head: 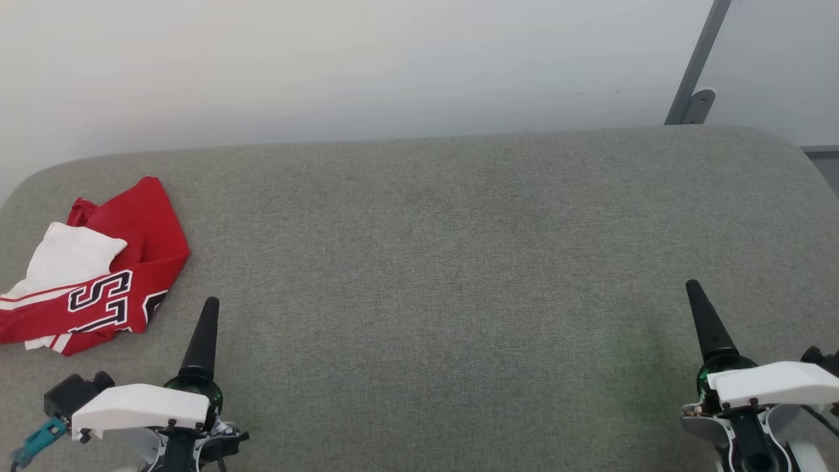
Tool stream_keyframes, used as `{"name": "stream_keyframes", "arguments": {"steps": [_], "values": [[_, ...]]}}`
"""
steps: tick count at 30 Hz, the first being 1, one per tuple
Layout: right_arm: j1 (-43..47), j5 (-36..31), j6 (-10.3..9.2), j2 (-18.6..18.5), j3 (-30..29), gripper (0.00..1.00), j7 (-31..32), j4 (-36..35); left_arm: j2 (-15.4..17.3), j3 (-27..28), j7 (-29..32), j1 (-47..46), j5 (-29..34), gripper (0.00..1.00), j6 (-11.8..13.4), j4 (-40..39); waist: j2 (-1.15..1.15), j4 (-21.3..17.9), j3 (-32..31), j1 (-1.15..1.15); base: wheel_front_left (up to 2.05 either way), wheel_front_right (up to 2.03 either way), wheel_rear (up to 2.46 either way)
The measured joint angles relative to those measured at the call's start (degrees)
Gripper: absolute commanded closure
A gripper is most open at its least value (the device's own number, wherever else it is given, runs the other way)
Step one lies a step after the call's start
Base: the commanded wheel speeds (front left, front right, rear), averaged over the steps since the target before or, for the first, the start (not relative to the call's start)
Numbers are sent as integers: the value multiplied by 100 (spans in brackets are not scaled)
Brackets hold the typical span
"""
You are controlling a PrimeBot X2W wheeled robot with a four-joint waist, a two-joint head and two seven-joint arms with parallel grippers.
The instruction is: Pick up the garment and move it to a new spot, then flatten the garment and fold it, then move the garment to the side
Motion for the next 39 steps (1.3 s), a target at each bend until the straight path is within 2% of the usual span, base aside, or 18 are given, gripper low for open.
{"name": "stream_keyframes", "arguments": {"steps": [14,22,39], "values": [[-196,-1981,1,-31,-5,0,-307,67,148,-120,-303,-2,1801,0,121,-104,0,32,45,0,0,0,0],[-311,-3085,1,-99,54,0,-459,86,266,-225,-471,-49,2579,0,213,-138,0,38,86,0,0,0,0],[-487,-4518,1,-170,56,0,-760,165,394,-431,-762,-109,3833,0,272,-105,0,55,112,0,0,0,0]]}}
